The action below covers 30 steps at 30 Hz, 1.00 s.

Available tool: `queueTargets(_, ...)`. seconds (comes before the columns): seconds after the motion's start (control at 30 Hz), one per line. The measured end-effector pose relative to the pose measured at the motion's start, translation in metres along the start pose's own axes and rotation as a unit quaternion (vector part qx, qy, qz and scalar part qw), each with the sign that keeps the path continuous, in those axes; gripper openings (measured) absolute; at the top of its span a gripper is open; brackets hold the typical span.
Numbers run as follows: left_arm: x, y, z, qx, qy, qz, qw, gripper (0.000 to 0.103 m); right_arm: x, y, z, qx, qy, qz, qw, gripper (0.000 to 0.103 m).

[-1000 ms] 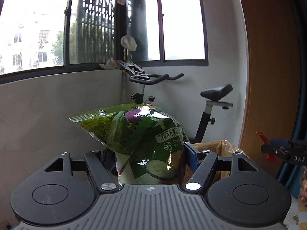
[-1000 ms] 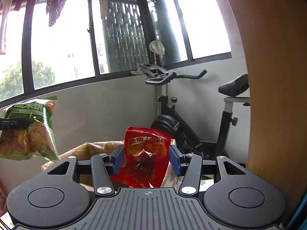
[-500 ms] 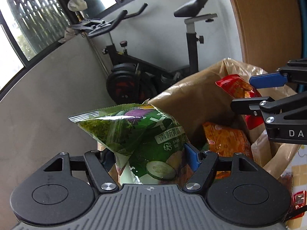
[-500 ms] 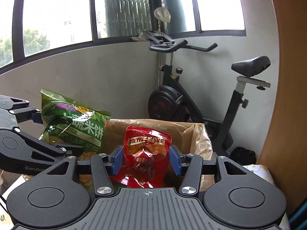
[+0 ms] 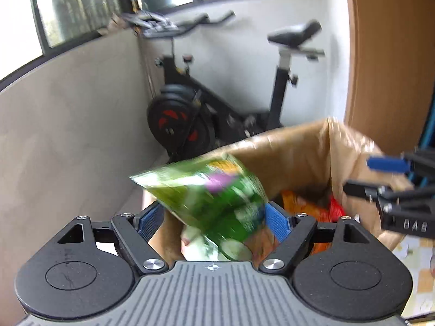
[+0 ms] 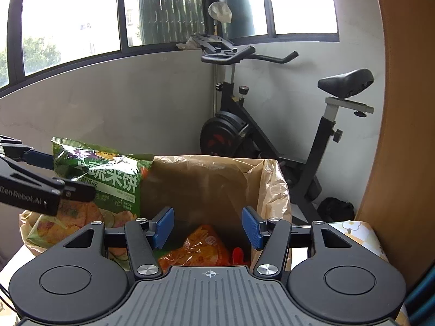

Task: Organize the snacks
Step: 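Open both grippers to release the snacks into the box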

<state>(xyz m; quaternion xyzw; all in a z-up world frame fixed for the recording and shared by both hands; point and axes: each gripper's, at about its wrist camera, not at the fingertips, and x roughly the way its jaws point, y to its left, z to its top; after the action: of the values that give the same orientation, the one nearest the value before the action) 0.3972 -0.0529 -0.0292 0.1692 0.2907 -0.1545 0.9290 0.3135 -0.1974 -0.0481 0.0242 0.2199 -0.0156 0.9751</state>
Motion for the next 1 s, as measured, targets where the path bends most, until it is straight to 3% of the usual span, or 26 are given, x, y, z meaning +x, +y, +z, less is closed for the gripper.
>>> queueTargets(0.03,-0.007,0.000,0.001,0.000,-0.016,0.004,0.9999,0.077,-0.002,0.000,-0.001,0.000,-0.002,0.002,1.000,0.052)
queueTargets(0.1,-0.011,0.001,0.001,0.004,-0.022,0.006,0.9997,0.040,-0.005,0.001,-0.001,-0.002,-0.005,0.006,1.000,0.052)
queueTargets(0.17,-0.006,-0.001,0.001,0.011,-0.002,0.012,0.9999,0.019,-0.006,0.002,0.000,-0.003,-0.005,0.008,1.000,0.052)
queueTargets(0.2,-0.004,-0.002,0.000,0.014,0.005,0.013,0.9998,0.017,-0.007,0.002,-0.001,-0.003,-0.005,0.011,1.000,0.052)
queueTargets(0.33,0.002,0.000,-0.007,0.000,0.017,0.018,0.9997,0.017,-0.010,0.004,-0.003,-0.007,-0.005,0.023,1.000,0.052)
queueTargets(0.57,0.005,0.002,-0.004,-0.016,0.003,0.030,0.9994,0.017,-0.013,0.005,-0.006,-0.011,-0.005,0.029,0.999,0.052)
queueTargets(0.77,0.028,-0.008,-0.014,-0.006,0.075,0.004,0.9972,0.015,-0.011,0.002,-0.008,-0.003,0.002,0.031,1.000,0.052)
queueTargets(0.87,0.027,-0.012,-0.020,-0.013,0.086,-0.015,0.9961,0.017,-0.013,0.000,-0.008,-0.005,0.003,0.030,1.000,0.052)
queueTargets(0.93,0.018,-0.009,-0.020,-0.030,0.073,-0.043,0.9960,0.025,-0.015,-0.002,-0.008,-0.004,0.003,0.028,1.000,0.052)
queueTargets(1.0,0.004,-0.008,-0.019,-0.037,0.057,-0.059,0.9960,0.061,-0.018,-0.005,-0.009,-0.002,0.002,0.024,1.000,0.052)
